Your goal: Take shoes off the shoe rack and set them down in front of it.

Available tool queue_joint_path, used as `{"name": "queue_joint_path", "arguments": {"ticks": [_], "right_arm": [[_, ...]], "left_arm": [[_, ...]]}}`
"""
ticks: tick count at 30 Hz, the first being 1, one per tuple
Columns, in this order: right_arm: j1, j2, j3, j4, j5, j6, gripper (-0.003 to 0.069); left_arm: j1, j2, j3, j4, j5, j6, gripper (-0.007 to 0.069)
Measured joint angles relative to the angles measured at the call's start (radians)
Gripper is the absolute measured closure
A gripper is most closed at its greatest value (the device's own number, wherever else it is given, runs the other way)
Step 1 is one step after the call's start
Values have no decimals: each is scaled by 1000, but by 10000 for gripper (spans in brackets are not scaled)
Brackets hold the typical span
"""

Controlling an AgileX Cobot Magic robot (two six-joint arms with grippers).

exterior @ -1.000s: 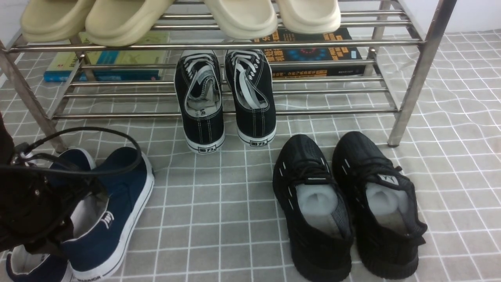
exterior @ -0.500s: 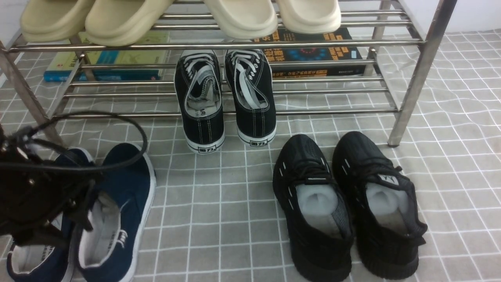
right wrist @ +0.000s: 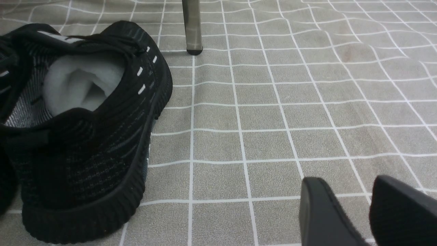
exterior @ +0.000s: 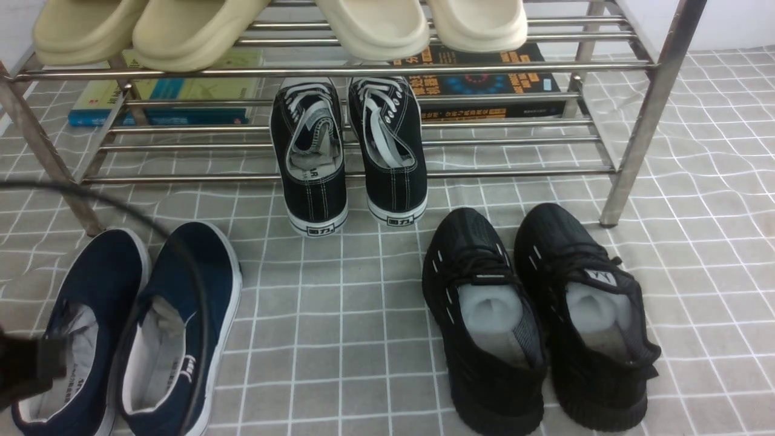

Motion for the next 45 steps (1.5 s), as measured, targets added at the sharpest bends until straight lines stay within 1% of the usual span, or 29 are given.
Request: {"name": "queue_joint_path", "arguments": {"ticks": [2, 3, 6, 12, 22, 24, 26, 27, 29, 32, 33, 39, 42, 45], "right_arm": [[0, 0, 0, 0, 0, 0, 420], [0, 0, 0, 0, 0, 0, 420], [0, 0, 0, 0, 0, 0, 420], [0, 0, 0, 0, 0, 0, 420], [0, 0, 0, 0, 0, 0, 420], [0, 0, 0, 0, 0, 0, 420], [0, 0, 0, 0, 0, 0, 420], [0, 0, 0, 0, 0, 0, 420], [0, 0, 0, 0, 0, 0, 420], [0, 0, 0, 0, 0, 0, 420], [0, 0, 0, 0, 0, 0, 420], [0, 0, 0, 0, 0, 0, 420], [0, 0, 0, 0, 0, 0, 420], [0, 0, 0, 0, 0, 0, 420]], "left_arm": [[0, -54, 40, -6, -62, 0, 623], [0, -130, 92, -10, -147, 0, 623], [0, -247, 180, -8, -275, 0, 623], [0, -366, 230, 16, -302, 1, 623], [0, -371, 233, 36, -310, 1, 613], [0, -375, 255, 50, -345, 1, 611], [0, -392, 341, 83, -433, 1, 608], [0, -398, 349, 86, -446, 1, 608], [0, -454, 453, 115, -521, 1, 605], [0, -517, 531, 142, -566, 1, 603], [0, -573, 595, 166, -593, 1, 602], [0, -672, 736, 201, -638, 1, 594], [0, -676, 750, 205, -643, -5, 591], [0, -676, 750, 214, -642, -41, 589]]}}
